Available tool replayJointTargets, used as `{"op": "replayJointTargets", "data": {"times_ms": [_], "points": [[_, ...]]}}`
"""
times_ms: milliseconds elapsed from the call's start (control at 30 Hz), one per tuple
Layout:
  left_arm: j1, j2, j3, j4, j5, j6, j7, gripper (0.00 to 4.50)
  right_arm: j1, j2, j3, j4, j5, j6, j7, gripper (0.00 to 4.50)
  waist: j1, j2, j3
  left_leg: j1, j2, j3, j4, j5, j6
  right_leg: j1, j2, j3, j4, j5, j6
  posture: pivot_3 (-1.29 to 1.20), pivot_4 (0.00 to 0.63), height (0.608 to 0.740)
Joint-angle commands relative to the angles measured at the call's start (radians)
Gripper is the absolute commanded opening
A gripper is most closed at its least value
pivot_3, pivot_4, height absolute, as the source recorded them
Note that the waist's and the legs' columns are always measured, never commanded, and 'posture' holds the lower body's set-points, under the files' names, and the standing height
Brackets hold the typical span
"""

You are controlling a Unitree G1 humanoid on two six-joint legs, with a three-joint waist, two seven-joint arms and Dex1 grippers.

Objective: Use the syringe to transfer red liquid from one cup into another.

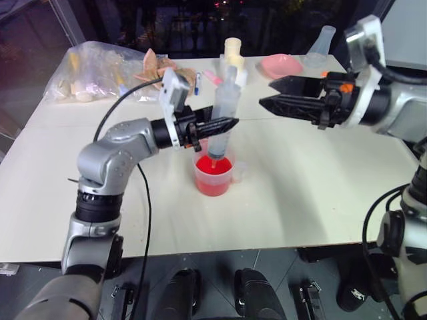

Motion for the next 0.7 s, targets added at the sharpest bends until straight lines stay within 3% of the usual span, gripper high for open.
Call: {"op": "replayJointTargets", "data": {"times_ms": [33, 367, 700], "points": [[0.046, -0.007, -0.026, -0.029, 0.068, -0.154, -0.033, 1.49, -0.047, 0.063, -0.082, 0.01, 0.108, 0.074, -0.122, 3.94, 0.001, 0.0, 0.0, 0.0, 0.0, 0.0, 0.0, 0.0, 0.0, 0.0, 0.0, 0.0, 0.0, 0.0, 0.0, 0.0, 0.15, 0.74], [0.128, -0.049, -0.042, -0.039, 0.131, -0.269, 0.011, 1.49, -0.036, 0.182, -0.106, -0.013, 0.34, 0.158, -0.373, 3.94, 0.001, 0.0, 0.0, 0.0, 0.0, 0.0, 0.0, -0.001, 0.003, 0.0, 0.0, 0.0, 0.0, 0.0, 0.0, 0.0, 0.15, 0.74], [0.132, -0.057, -0.041, -0.047, 0.129, -0.266, 0.029, 1.49, -0.017, 0.211, -0.033, -0.008, 0.446, 0.108, -0.493, 3.94, -0.001, 0.0, 0.0, 0.0, 0.0, 0.0, 0.0, -0.001, 0.003, 0.0, 0.0, 0.0, 0.001, 0.0, 0.0, 0.0, 0.15, 0.74]]}}
